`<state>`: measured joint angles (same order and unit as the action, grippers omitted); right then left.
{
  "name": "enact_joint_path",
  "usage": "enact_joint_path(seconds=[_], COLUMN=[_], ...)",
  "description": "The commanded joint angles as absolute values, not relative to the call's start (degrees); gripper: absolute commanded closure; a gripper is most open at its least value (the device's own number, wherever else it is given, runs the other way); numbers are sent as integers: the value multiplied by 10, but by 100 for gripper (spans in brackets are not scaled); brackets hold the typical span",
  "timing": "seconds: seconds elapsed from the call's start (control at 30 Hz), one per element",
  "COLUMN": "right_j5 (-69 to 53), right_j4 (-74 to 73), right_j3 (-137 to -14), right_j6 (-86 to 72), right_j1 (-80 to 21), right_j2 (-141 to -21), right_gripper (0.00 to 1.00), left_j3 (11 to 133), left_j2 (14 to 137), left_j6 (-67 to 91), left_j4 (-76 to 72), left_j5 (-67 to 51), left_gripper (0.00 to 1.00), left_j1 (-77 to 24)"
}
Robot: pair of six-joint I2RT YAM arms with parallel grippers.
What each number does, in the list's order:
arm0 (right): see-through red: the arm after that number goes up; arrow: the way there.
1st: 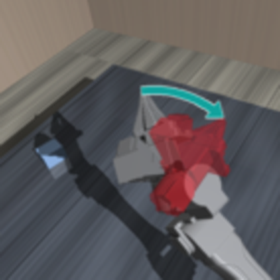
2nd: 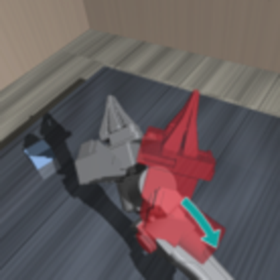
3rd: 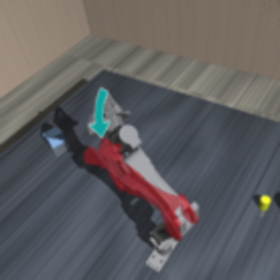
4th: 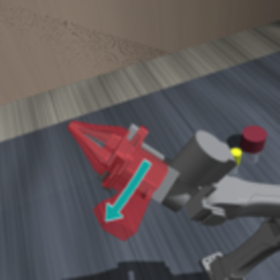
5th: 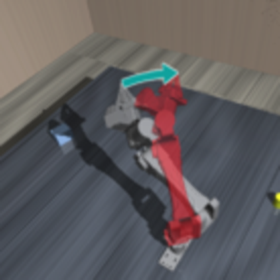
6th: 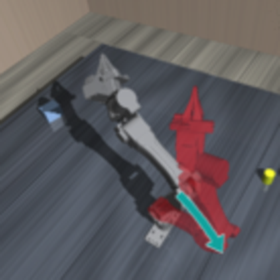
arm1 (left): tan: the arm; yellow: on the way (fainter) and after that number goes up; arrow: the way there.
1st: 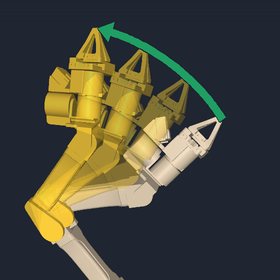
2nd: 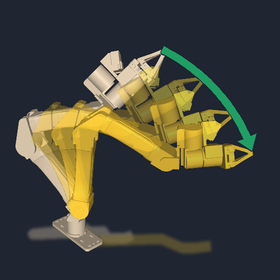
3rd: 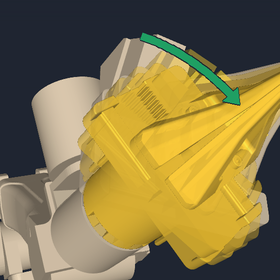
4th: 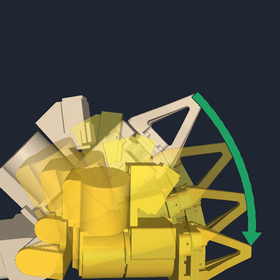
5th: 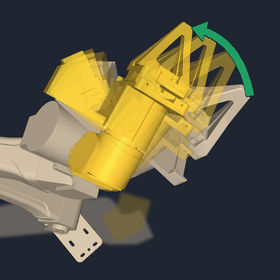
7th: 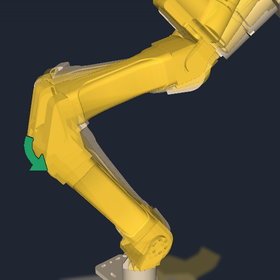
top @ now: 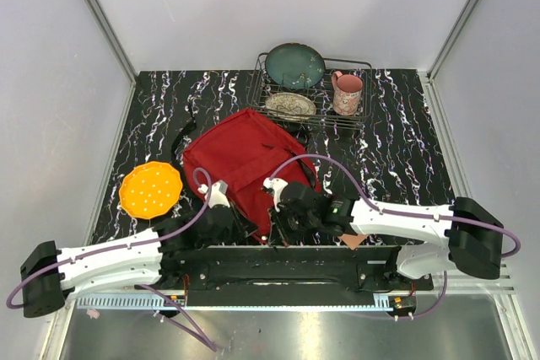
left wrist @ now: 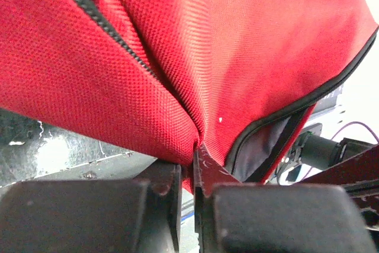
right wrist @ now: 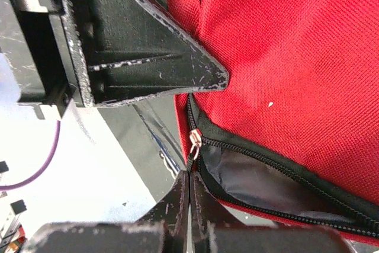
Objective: Pack the student bag
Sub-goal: Zip the student bag at the center of the board.
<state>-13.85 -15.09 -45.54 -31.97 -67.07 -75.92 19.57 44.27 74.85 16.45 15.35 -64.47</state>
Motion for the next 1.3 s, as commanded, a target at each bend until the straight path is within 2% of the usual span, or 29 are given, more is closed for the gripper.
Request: enact_joint_path(seconds=[0.0,0.27,0.47,1.27], right_j5=[-199,-262,-182,-110], right_j4=[-151,-125,-194,-296], right_j3=[-462,-473,-494,-504], right_j6=[-323,-343,-311,-261], right_j1=[-675,-676,-675,-676], right_j2=[-772,-814,-835,-817], right_gripper=[100,100,100,100], left_j3=[199,179,192,217], left_j2=[396,309,264,208], left_j6=[757,745,714,672], left_j4=[201,290,348,425], left_j5=[243,278,283,286], left_gripper=[100,100,100,100], left_j1=[-635,-598,-561,-516])
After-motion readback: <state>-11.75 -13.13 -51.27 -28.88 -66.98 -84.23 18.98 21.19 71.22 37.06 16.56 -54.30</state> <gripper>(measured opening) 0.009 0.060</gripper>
